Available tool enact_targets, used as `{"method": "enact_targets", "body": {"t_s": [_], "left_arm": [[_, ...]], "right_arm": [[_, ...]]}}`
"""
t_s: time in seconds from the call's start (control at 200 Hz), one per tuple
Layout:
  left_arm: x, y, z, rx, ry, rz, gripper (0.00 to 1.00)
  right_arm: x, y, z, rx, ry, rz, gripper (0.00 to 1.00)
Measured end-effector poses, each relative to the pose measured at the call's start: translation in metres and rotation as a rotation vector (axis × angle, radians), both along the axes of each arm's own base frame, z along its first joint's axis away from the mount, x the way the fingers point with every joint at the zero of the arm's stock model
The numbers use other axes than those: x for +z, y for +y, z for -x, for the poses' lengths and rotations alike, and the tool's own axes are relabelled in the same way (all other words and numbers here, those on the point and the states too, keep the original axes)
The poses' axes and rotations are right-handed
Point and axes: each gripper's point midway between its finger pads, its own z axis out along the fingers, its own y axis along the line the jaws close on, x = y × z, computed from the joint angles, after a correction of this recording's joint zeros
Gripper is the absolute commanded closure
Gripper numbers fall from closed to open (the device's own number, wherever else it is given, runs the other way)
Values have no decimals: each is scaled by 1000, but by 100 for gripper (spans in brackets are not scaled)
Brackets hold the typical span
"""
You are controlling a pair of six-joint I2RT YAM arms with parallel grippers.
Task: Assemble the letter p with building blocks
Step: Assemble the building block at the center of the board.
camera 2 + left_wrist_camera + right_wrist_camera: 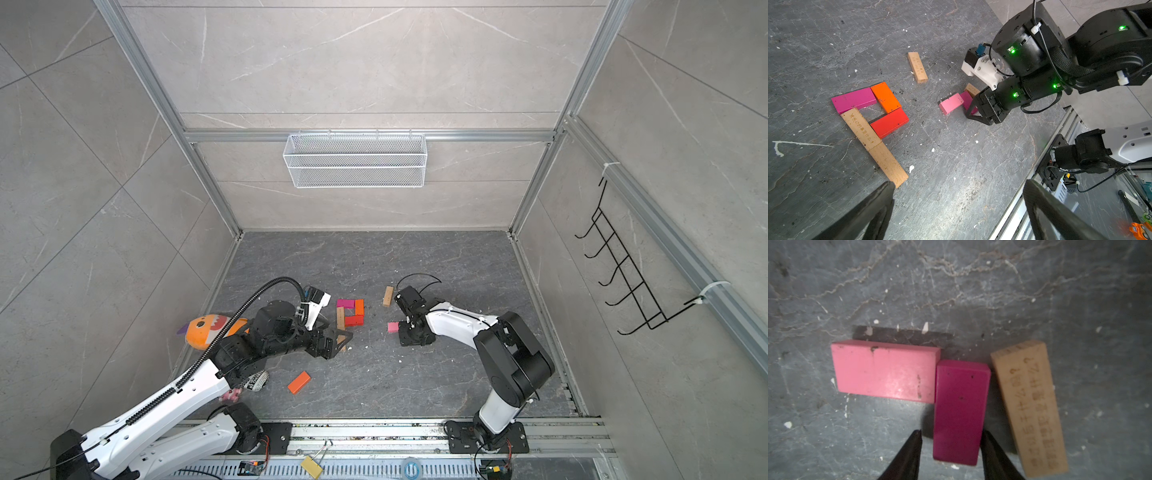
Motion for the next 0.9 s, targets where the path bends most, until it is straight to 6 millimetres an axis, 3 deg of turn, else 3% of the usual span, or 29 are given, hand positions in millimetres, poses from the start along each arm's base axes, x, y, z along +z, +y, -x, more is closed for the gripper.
{"method": "enact_targets", "body": {"t_s": [0.739, 0.898], "left_arm": [[-1, 1, 1, 0, 4, -5, 0], [-1, 1, 1, 0, 4, -4, 0]], "right_arm": [[2, -1, 2, 2, -14, -9, 33], [11, -1, 5, 4, -22, -22, 32]]}}
